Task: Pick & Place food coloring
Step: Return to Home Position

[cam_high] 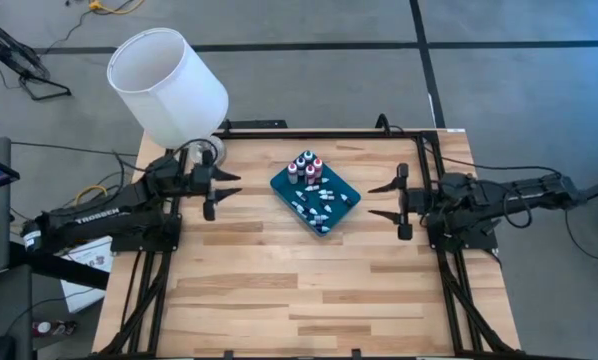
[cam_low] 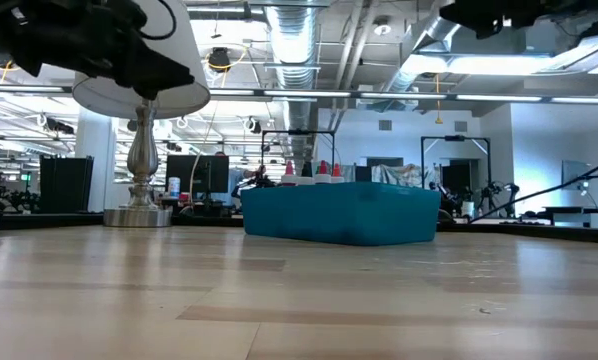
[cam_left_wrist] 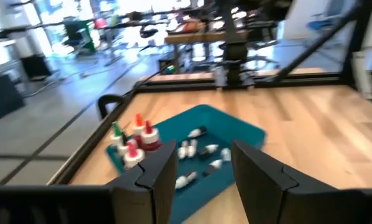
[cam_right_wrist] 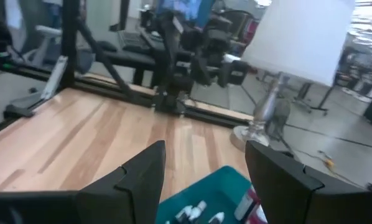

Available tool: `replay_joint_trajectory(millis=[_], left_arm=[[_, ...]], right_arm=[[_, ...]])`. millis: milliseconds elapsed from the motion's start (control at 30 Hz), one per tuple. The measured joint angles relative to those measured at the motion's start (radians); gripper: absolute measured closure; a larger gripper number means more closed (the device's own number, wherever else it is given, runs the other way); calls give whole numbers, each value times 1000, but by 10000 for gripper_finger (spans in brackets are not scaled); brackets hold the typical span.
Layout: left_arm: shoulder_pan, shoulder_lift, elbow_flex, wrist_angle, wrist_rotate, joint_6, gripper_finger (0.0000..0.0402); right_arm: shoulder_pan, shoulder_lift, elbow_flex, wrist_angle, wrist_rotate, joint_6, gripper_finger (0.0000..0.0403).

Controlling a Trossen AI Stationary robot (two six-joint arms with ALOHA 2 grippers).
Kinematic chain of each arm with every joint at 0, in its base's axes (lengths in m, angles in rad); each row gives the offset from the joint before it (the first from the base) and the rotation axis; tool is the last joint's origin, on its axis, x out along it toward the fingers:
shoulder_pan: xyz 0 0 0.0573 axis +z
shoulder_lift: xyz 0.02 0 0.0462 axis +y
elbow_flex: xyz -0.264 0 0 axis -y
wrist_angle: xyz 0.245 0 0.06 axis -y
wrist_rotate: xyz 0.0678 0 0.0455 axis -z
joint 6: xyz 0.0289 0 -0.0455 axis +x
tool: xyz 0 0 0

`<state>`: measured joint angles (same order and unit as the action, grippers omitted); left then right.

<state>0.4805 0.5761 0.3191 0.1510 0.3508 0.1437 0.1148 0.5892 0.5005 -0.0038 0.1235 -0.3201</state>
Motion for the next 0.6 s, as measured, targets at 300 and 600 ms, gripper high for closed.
replay_joint_trajectory(millis=[300, 600], left_arm=[[-33, -202, -176, 122, 7, -107, 256], [-124, -401, -306, 155, -112, -137, 256]], right_arm=[[-66, -154, -139, 89, -28, 46, 188], [-50, -219, -218, 113, -21, 104, 188]])
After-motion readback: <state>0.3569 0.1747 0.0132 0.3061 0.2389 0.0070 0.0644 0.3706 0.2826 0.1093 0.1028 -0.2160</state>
